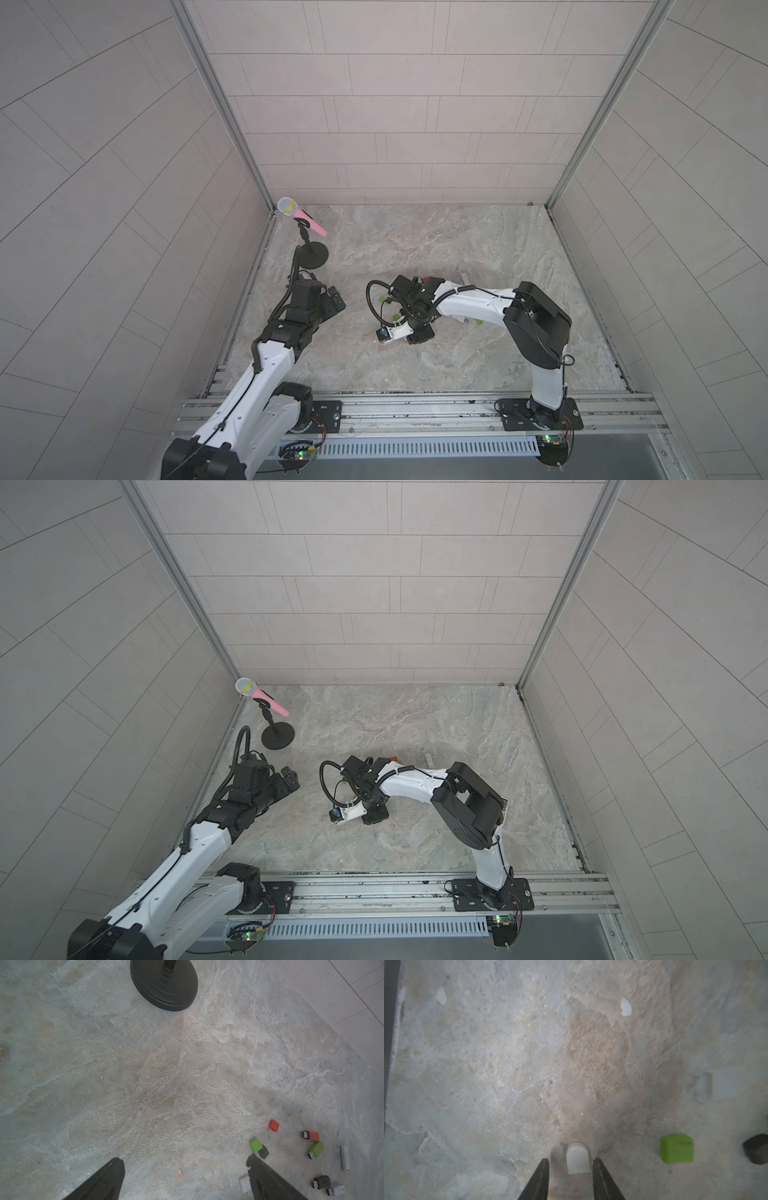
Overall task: Close the usb drive cover
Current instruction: Pick up the cover from the center of the board.
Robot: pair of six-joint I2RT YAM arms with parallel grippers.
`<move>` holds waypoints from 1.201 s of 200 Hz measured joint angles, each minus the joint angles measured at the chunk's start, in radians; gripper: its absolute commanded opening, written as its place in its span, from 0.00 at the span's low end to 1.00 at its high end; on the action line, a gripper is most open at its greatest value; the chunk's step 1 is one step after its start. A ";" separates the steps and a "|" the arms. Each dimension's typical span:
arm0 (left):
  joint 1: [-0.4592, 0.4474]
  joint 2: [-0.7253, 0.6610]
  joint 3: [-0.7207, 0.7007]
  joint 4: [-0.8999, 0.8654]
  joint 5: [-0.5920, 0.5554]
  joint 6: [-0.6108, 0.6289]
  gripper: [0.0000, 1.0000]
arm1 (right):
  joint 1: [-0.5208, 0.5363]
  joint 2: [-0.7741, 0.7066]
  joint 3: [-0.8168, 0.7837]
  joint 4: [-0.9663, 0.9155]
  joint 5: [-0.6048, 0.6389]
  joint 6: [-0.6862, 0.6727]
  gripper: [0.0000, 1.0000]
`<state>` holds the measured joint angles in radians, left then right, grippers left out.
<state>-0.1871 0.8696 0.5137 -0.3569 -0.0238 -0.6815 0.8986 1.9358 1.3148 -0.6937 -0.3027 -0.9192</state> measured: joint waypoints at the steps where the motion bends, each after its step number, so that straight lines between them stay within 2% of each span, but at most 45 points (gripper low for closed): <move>1: 0.000 0.000 0.000 0.000 0.000 0.000 1.00 | 0.000 0.000 0.000 0.000 0.000 0.000 0.37; 143: 0.006 0.007 0.000 0.000 0.001 -0.002 1.00 | 0.004 0.012 -0.005 0.016 0.030 0.038 0.24; 191: 0.006 0.008 0.000 0.001 0.005 -0.002 1.00 | 0.004 0.016 0.000 0.009 0.029 0.073 0.15; 240: 0.006 0.023 -0.002 0.018 0.064 -0.001 0.97 | -0.012 -0.014 -0.037 0.057 0.022 0.156 0.16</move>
<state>-0.1806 0.8921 0.5114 -0.3389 0.0402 -0.6827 0.8864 1.9213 1.2781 -0.6365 -0.2806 -0.7635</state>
